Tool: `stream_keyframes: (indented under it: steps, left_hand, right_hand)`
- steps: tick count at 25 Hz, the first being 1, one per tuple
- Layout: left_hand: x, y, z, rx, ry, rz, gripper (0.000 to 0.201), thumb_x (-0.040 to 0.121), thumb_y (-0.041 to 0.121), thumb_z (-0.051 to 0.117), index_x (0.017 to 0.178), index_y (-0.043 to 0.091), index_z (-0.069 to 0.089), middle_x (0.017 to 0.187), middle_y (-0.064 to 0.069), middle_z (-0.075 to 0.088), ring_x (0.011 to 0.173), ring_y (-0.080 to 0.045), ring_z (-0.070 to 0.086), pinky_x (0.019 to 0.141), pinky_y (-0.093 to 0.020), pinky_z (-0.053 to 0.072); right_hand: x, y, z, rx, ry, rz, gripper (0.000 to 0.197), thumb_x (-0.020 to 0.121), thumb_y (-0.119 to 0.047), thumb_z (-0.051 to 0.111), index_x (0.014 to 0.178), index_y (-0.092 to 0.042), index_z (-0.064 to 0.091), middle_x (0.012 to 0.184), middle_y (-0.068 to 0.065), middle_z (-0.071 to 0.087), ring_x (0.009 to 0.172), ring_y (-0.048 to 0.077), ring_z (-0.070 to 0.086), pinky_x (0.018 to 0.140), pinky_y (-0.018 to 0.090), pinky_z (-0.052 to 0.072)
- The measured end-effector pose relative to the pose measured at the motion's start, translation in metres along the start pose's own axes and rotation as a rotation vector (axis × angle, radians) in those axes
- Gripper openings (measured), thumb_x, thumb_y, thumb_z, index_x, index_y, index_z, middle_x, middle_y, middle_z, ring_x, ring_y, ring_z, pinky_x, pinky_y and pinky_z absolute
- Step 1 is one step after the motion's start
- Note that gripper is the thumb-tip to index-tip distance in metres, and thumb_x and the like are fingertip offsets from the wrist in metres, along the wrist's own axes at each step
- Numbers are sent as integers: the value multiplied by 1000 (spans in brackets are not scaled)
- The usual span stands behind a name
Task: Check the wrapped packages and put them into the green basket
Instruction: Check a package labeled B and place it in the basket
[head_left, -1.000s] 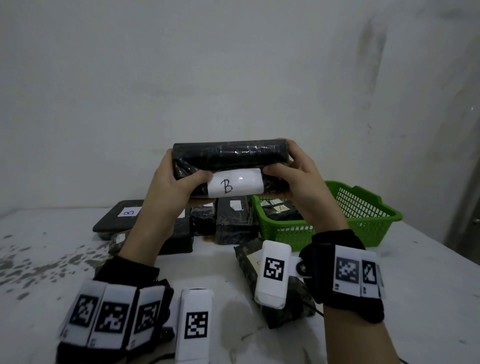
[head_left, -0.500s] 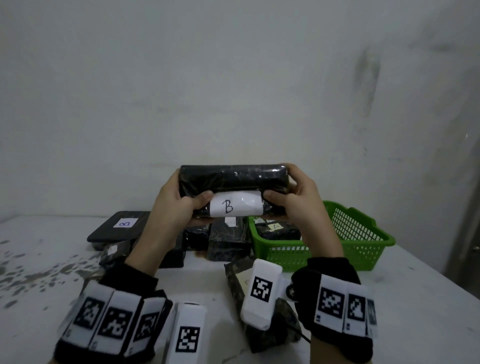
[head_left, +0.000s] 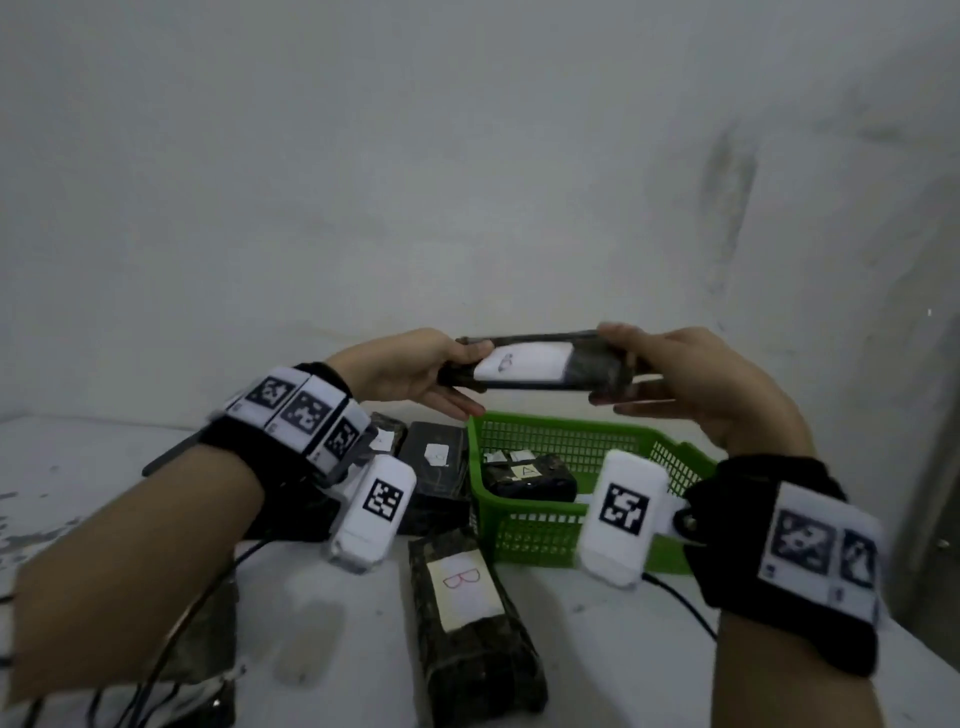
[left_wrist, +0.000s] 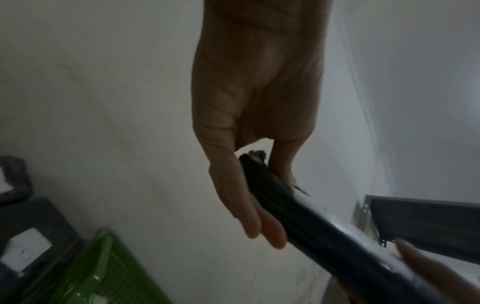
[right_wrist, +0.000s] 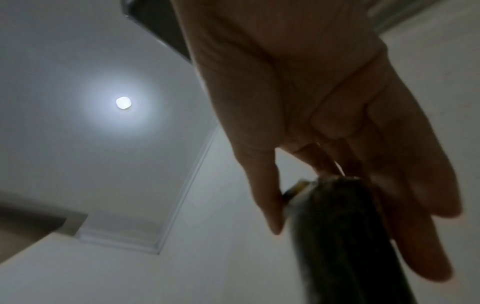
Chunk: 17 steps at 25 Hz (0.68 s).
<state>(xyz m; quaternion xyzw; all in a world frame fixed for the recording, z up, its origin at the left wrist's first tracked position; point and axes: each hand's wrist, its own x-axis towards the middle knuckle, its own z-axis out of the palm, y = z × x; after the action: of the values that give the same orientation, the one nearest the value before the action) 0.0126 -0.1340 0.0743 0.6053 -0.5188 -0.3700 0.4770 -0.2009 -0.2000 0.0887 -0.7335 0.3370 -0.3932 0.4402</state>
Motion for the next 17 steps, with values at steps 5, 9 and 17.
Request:
stream_keyframes:
  steps: [5, 9, 17]
  left_hand:
    - [44, 5, 21, -11, -33, -40, 33, 94, 33, 46, 111, 5, 51, 90, -12, 61, 57, -10, 68, 57, -21, 57]
    - [75, 5, 40, 79, -47, -104, 60, 93, 42, 45, 130, -5, 39, 116, -24, 59, 83, -25, 68, 75, -32, 56]
    - [120, -20, 38, 279, -74, -234, 79, 89, 52, 44, 141, -4, 24, 135, -25, 46, 92, -26, 58, 95, -40, 48]
  right_hand:
    - [29, 5, -36, -35, -97, 127, 14, 90, -21, 57, 104, -19, 58, 89, 15, 64, 55, 22, 69, 51, 23, 57]
    - [51, 23, -61, 123, 32, 222, 10, 87, -14, 61, 85, -4, 62, 79, 21, 61, 47, 23, 65, 45, 23, 55]
    - [109, 86, -60, -463, 14, 437, 11, 84, -5, 65, 86, 1, 57, 79, 19, 62, 59, 31, 63, 46, 34, 56]
